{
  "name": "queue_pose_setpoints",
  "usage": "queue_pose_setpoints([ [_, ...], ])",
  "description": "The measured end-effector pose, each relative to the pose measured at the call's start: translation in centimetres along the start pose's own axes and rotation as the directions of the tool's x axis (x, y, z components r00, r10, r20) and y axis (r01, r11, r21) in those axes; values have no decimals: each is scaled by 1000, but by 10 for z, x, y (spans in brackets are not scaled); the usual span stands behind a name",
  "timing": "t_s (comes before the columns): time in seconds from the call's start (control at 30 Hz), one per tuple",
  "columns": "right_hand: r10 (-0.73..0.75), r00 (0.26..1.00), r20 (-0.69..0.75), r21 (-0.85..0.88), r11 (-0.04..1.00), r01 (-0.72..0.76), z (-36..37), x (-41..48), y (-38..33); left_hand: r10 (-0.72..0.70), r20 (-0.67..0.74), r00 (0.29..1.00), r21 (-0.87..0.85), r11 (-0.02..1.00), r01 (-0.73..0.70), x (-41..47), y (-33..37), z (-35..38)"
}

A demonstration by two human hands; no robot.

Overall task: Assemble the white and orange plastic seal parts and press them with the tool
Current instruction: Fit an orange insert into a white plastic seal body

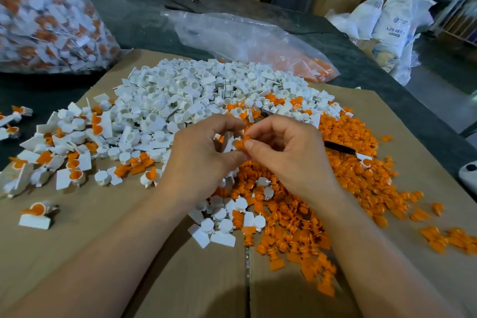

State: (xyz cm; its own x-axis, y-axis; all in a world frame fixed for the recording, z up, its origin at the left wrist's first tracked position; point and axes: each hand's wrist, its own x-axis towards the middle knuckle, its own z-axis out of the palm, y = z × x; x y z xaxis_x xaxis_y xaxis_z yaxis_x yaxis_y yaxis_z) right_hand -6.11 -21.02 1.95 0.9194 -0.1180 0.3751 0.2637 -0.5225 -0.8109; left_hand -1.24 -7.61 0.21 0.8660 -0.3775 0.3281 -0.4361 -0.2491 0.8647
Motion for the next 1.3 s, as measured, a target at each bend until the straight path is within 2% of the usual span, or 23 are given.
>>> queue_pose_setpoints([
  [0.1, -10, 999, -36, -46, 999, 8, -1, 1, 1, -22, 28, 999, -73, 997, 24, 0, 2, 0],
  [0.2, -6, 995, -100, -65, 998, 0, -5, 1, 2, -86, 88, 992, -286, 952, 108, 0, 3, 0],
  [0.3, -18, 990, -140, -101, 995, 4, -6, 1, 3, -75, 168, 983, -420, 896, 140, 1, 3, 1],
  [0.4, -40, 986, -161, -122, 992, 20, -6, 0, 2, -41, 163, 986, -484, 867, 116, 2, 2, 1],
  [0.63, -20, 986, -165, -84, 996, 6, -6, 2, 4, -31, 111, 993, -470, 879, 80, 2, 0, 0],
  [0.87, -77, 987, -143, -117, 991, 61, -4, 2, 5, -48, 110, 993, -450, 888, 93, 1, -1, -1],
  [1.0, -35, 997, -75, -34, 999, 32, -8, 2, 5, -73, 89, 993, -498, 861, 108, 3, 0, -1],
  [1.17, -97, 995, -20, -47, 994, 96, -8, 1, 4, -127, 98, 987, -636, 755, 161, 3, 2, -1],
  [1.3, -130, 991, -25, -75, 989, 128, -8, 1, 5, -133, 116, 984, -663, 728, 176, 3, 2, -2],
])
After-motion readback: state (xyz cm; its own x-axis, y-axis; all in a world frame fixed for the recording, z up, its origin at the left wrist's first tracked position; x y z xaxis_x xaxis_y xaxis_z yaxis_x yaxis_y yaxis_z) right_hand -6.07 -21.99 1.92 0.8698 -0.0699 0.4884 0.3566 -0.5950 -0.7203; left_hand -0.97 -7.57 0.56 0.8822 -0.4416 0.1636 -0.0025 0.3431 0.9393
